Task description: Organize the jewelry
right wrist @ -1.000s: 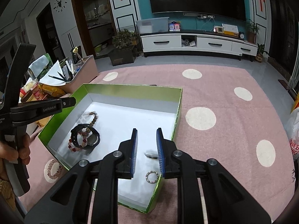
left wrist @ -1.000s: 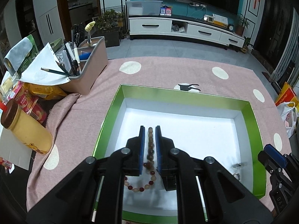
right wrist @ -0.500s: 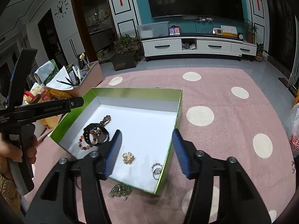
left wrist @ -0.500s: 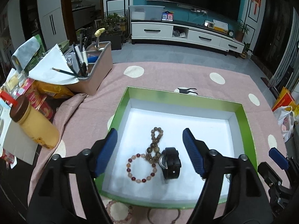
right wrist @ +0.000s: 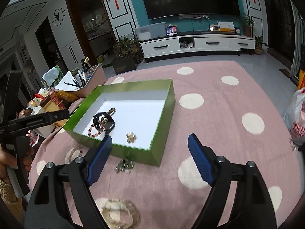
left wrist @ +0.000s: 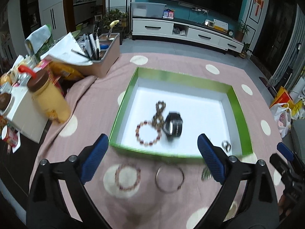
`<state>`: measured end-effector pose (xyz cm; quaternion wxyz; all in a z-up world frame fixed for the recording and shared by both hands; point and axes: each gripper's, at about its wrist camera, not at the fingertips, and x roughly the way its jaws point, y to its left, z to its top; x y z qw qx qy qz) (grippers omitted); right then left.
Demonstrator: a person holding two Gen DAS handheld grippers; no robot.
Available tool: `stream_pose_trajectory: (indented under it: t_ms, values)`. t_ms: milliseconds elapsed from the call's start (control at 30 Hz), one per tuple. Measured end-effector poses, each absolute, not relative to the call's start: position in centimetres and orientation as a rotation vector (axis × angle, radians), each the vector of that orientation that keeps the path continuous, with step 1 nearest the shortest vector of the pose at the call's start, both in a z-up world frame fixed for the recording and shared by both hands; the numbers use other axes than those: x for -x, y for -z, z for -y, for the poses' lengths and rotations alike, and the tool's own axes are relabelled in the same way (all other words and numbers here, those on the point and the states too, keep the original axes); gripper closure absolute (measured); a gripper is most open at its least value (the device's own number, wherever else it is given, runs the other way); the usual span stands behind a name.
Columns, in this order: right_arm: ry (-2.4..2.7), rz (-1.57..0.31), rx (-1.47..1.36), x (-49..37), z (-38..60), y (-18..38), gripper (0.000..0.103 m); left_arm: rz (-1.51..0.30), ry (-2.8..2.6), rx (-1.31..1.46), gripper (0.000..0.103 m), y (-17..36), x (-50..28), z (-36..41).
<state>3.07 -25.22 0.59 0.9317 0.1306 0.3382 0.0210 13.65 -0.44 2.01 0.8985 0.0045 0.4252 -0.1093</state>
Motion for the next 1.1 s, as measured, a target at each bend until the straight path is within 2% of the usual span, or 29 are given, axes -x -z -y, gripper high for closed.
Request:
stream_pose_trajectory:
  t_ms: [600,1100]
  values:
    - [-0.126,-0.755,-0.286,1.6,23.6,2.3,0.021,-0.939,0.179,0.061,0.008,2.9,-4.9,-5.2]
    - [-0.157,-0.803,-0.228,1.7,21.9,4.3,0.021,-0.988,0.274,0.077,0.008,6.0,-3.7,-3.6]
